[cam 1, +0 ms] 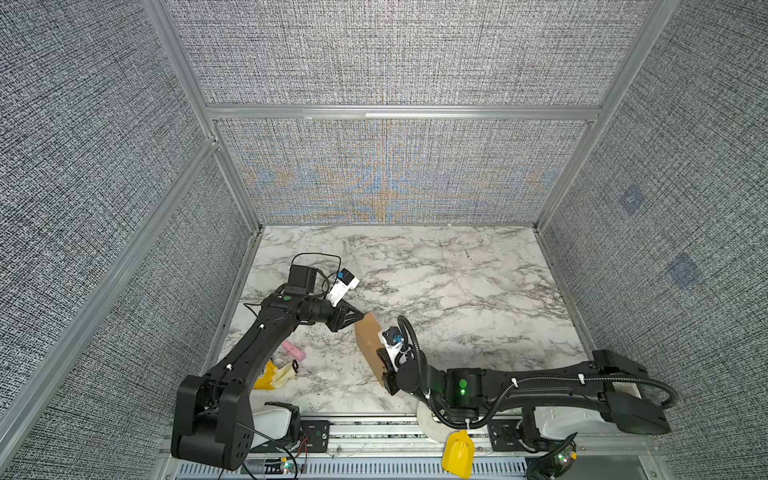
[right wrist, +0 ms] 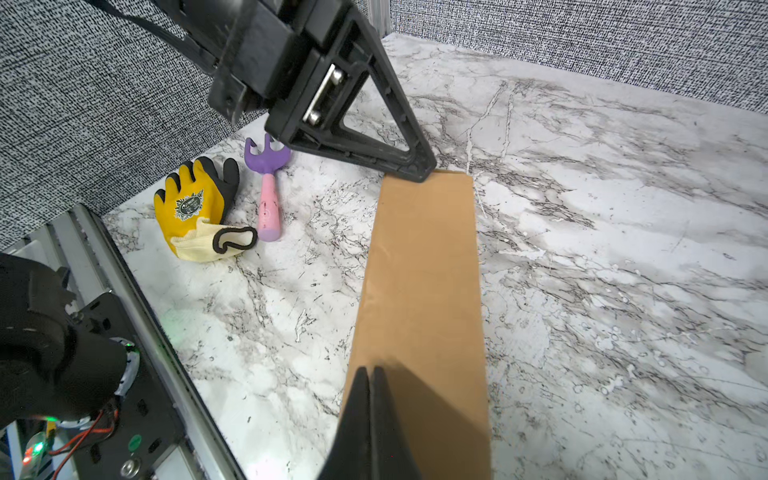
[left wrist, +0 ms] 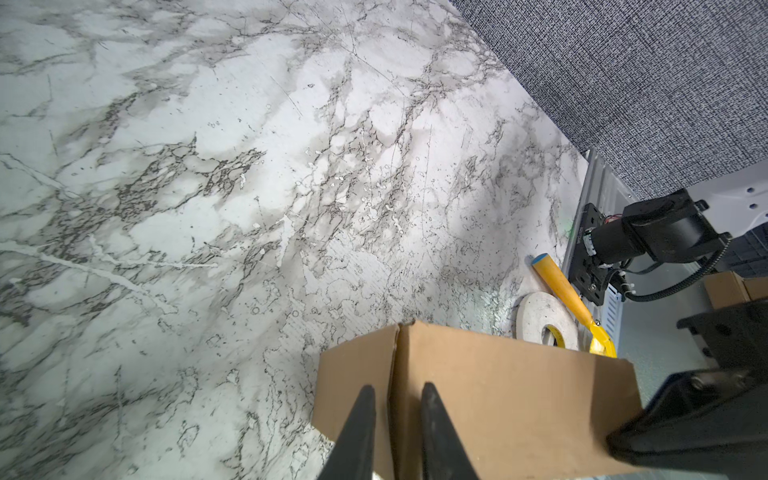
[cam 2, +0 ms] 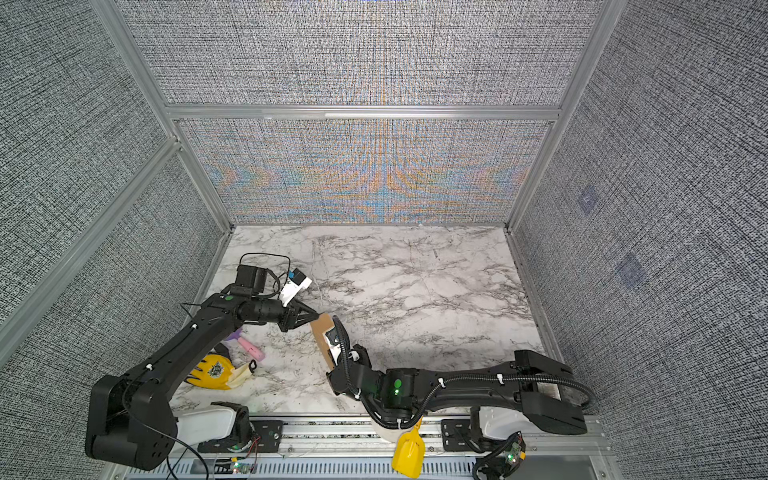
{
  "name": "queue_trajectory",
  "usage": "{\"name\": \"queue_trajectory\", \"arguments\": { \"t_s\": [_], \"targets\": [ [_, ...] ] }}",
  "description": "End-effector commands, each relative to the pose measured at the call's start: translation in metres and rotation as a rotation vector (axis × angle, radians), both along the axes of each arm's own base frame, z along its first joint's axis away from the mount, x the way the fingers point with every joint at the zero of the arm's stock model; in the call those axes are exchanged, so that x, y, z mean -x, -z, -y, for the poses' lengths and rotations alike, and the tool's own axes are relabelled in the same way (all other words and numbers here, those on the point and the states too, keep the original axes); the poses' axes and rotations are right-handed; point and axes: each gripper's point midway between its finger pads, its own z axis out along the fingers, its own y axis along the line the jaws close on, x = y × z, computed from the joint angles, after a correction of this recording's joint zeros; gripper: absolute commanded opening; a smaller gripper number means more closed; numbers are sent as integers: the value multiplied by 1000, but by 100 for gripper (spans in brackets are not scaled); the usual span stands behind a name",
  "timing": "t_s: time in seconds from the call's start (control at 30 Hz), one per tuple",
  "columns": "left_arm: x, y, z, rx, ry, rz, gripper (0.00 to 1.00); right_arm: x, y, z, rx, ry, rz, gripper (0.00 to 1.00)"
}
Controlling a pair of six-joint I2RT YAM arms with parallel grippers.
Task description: Fold the paper box
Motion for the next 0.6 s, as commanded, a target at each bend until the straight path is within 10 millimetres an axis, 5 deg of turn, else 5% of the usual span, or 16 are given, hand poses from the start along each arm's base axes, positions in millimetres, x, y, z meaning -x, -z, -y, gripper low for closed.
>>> {"name": "queue_trajectory", "arguments": {
  "t_s": [0.0, 0.17, 0.47, 0.57],
  "targets": [
    [-1, 17, -11, -90, -34, -14, 22, 7, 15, 16, 88, -2, -22, 5],
    [-1, 16, -11, -89, -31, -10, 22, 7, -16, 26, 15, 0, 16, 5],
    [-1, 16, -11, -88, -30, -7, 22, 10, 18, 34, -6, 15, -13, 5],
    [-1, 15, -10, -85, -25, -4, 22, 9, 6, 36, 3, 20, -1, 5]
  ]
}}
